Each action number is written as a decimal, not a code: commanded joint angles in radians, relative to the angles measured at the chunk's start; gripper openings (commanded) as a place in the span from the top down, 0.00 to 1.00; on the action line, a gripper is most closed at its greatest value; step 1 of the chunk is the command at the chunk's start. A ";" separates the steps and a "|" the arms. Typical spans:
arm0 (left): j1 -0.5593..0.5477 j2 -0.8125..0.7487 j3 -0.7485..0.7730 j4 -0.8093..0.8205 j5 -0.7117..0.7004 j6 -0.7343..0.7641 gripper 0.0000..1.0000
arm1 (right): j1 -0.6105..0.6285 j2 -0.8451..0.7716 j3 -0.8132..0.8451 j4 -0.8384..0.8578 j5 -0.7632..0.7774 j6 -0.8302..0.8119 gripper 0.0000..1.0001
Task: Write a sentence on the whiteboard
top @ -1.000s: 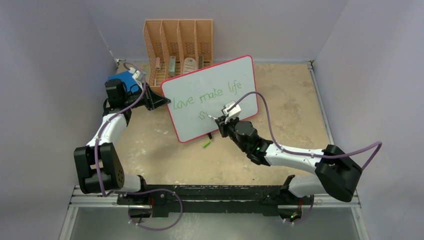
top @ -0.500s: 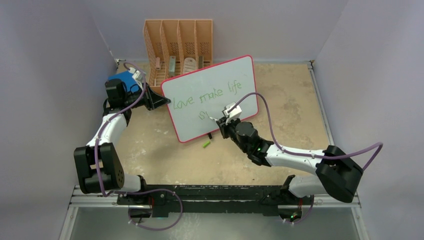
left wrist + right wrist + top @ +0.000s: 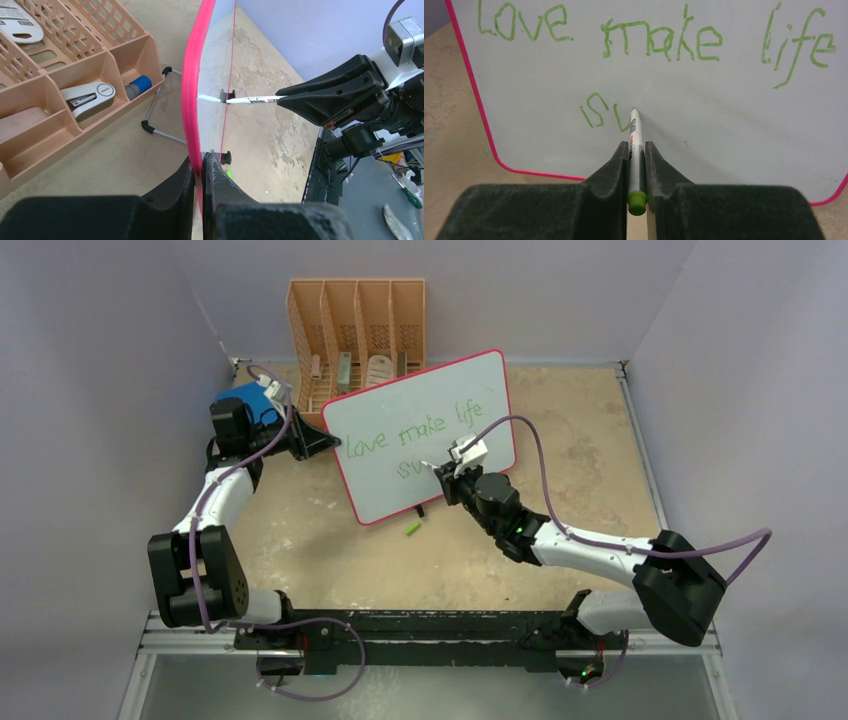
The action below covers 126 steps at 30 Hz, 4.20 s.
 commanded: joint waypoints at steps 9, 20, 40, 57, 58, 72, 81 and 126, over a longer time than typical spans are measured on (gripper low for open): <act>0.005 -0.038 0.016 0.053 0.000 0.039 1.00 | -0.014 0.001 0.023 0.014 0.006 -0.015 1.00; 0.005 -0.039 0.014 0.050 -0.003 0.040 1.00 | -0.014 -0.046 -0.046 -0.029 0.004 0.009 1.00; 0.005 -0.036 0.015 0.050 0.002 0.040 1.00 | -0.050 -0.029 0.005 -0.010 0.007 -0.028 1.00; 0.005 -0.035 0.016 0.050 -0.002 0.040 1.00 | -0.063 -0.036 0.020 -0.003 -0.003 -0.029 1.00; 0.005 -0.035 0.016 0.050 -0.002 0.040 1.00 | -0.063 -0.037 0.017 0.000 0.000 -0.026 1.00; 0.005 -0.037 0.016 0.047 -0.009 0.043 1.00 | -0.066 -0.035 0.030 0.011 -0.004 -0.021 1.00; 0.005 -0.039 0.016 0.041 -0.017 0.046 1.00 | -0.067 -0.104 -0.008 -0.007 -0.005 -0.017 1.00; 0.005 -0.037 0.015 0.040 -0.012 0.046 1.00 | -0.084 -0.041 -0.027 0.031 -0.017 0.010 1.00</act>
